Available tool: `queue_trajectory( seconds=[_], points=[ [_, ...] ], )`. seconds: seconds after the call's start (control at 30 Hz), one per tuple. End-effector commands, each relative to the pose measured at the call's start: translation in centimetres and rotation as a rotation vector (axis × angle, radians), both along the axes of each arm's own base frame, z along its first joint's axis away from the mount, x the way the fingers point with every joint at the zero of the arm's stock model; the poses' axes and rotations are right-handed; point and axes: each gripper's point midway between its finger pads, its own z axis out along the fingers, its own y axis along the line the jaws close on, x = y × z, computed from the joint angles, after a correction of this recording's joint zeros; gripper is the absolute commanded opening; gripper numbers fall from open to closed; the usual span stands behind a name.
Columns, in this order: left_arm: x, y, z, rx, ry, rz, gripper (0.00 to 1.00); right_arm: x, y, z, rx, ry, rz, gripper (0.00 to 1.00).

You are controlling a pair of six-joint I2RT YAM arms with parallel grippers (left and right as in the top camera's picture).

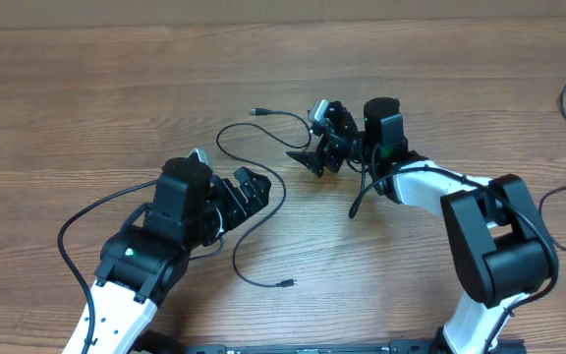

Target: Untangle cables

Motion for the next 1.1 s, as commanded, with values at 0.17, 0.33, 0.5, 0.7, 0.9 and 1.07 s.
queue_trajectory(
  seconds=[0.17, 0.33, 0.5, 0.7, 0.9, 1.07],
  points=[
    [0.3, -0.1, -0.6, 0.004, 0.017, 0.016, 1.00, -1.0, 1.8, -2.5, -0.001, 0.039, 0.058, 1.00],
    [0.4, -0.2, -0.8, 0.005, 0.026, 0.014, 1.00, -1.7, 3.5, -2.8, -0.002, 0.038, 0.096, 0.99],
    [0.3, -0.3, -0.8, 0.000, 0.030, 0.008, 1.00, -2.2, 4.9, -2.9, -0.003, 0.034, 0.125, 0.88],
    [0.3, -0.3, -0.9, 0.000, 0.031, 0.008, 1.00, -2.5, 5.3, -4.9, -0.037, 0.061, 0.111, 0.04],
    [0.3, -0.3, -0.9, 0.001, 0.030, 0.009, 1.00, -2.1, 5.3, -4.8, -0.039, 0.040, 0.097, 0.04],
    [0.3, -0.3, -0.9, 0.002, 0.030, 0.009, 1.00, -1.0, 5.5, -3.1, 0.022, -0.003, 0.068, 0.04]
  ],
)
